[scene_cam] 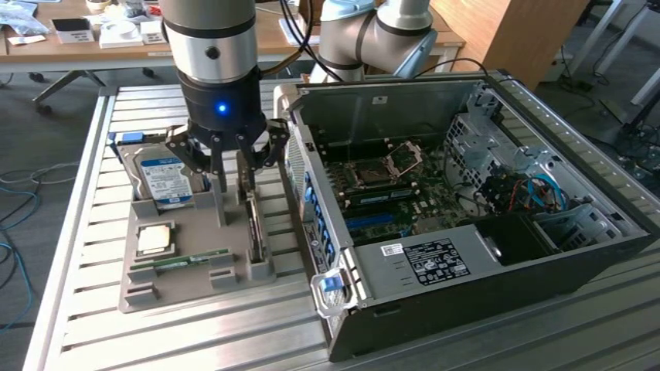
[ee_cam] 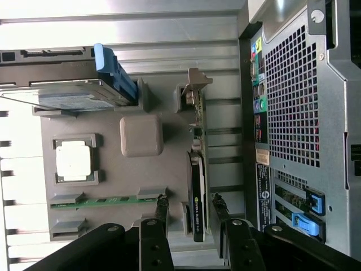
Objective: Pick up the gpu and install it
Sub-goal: 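Pick up the gpu and move the gpu toward the slot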
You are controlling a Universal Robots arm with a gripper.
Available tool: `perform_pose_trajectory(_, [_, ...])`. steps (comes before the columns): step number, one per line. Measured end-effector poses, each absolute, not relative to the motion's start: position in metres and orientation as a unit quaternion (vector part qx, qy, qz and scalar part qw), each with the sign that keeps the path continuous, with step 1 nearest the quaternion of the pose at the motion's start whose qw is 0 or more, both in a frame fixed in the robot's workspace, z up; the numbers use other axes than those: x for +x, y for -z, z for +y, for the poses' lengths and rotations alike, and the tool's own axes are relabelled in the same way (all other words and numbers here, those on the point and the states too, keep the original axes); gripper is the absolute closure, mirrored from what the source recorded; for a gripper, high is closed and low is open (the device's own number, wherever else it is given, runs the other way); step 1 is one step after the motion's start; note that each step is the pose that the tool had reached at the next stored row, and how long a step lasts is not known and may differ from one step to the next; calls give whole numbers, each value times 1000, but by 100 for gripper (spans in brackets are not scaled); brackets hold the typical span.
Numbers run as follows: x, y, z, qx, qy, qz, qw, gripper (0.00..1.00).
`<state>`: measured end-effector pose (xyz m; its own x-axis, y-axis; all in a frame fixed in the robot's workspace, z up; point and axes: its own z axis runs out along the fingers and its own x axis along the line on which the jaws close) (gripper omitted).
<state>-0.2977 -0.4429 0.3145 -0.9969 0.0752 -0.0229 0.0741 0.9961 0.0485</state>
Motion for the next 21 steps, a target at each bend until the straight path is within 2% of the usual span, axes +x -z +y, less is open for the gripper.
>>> perform_pose_trajectory(21, [-297,-312,-443,37,-24,999,12,57])
